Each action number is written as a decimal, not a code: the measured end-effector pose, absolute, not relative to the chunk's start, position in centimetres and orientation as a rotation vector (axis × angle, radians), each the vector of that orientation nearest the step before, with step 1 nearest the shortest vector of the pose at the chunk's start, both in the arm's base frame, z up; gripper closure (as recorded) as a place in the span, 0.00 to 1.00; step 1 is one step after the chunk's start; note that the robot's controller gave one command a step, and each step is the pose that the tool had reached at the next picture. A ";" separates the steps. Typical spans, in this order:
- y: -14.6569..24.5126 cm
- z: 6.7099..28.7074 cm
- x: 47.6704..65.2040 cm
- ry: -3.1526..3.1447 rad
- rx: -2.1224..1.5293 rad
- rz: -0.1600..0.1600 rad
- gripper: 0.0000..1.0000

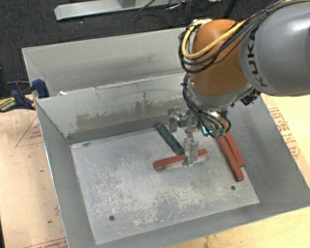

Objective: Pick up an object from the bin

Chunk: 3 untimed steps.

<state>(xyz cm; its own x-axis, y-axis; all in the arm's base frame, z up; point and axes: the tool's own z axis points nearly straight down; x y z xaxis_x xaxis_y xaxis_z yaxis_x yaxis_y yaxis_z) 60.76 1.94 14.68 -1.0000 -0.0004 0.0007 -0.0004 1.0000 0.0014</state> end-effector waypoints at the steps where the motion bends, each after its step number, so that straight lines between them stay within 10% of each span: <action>1: 0.4 6.9 60.8 -3.142 -0.163 -0.004 0.00; 2: 0.5 7.3 61.0 -3.146 -0.160 -0.004 1.00; 3: -2.7 10.3 55.8 -3.103 -0.487 0.000 1.00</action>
Offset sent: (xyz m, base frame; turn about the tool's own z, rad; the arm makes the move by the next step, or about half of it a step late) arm -0.0006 -0.0155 -0.0768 0.1032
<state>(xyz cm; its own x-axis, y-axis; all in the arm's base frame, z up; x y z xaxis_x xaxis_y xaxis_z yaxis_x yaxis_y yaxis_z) 55.78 -2.72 10.26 -0.9520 0.3062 0.0004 0.3062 0.9520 0.0002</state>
